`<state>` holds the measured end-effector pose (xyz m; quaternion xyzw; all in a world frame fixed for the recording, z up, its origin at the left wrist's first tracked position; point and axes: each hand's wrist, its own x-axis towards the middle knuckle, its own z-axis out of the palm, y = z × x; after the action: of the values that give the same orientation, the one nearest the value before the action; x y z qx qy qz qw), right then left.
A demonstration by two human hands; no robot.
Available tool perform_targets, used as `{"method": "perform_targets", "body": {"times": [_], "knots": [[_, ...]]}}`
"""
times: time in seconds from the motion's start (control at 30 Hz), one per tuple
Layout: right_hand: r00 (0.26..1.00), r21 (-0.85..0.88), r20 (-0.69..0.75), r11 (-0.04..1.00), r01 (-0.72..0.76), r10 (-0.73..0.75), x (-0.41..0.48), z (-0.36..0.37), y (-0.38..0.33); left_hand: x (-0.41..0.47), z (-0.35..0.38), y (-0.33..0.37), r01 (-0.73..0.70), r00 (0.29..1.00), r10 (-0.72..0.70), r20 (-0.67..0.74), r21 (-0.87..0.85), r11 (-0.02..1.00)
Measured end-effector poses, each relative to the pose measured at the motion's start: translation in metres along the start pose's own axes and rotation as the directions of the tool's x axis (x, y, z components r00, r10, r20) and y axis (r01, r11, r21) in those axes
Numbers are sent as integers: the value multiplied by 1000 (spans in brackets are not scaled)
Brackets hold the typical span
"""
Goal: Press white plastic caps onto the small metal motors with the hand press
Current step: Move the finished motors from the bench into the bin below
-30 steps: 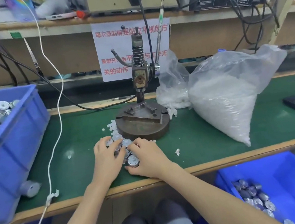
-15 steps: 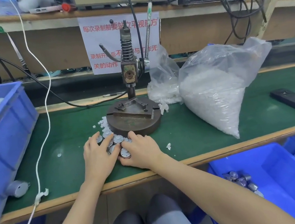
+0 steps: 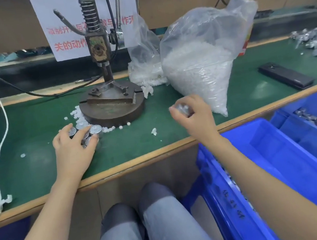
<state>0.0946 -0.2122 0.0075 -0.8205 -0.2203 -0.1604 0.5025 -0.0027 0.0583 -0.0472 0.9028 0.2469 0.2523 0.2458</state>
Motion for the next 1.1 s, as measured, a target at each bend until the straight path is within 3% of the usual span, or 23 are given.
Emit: {"method": "perform_targets", "body": {"times": [0.1,0.23,0.37,0.47,0.6,0.77,0.97,1.1], "knots": [[963,48,-131,971,-233,237,-10,-42,38,-1,1,1,10,1000,-10,-7,-11,1000],[814,165,-200,838,-521,546,-39,-80,98,-1,1,0,14,1000,-14,-5,-23,1000],[694,73,-188,714,-696,695,-72,-83,148,-2,4,8,71,997,-73,-31,-75,995],[632,-118,-126,621,-775,765,-83,-65,177,-4,7,19,118,990,-127,-67,-118,986],[564,-354,-21,522,-776,825,-91,-37,200,-14,16,31,48,995,-54,-85,-79,996],[585,-573,43,500,-650,810,-90,-25,208,-20,17,37,21,993,-24,-115,-26,999],[520,-438,159,531,-725,840,-97,-27,200,-18,17,37,11,991,-9,-136,7,1000],[522,-525,197,539,-659,830,-81,-38,186,-18,16,36,13,986,3,-169,95,995]]}}
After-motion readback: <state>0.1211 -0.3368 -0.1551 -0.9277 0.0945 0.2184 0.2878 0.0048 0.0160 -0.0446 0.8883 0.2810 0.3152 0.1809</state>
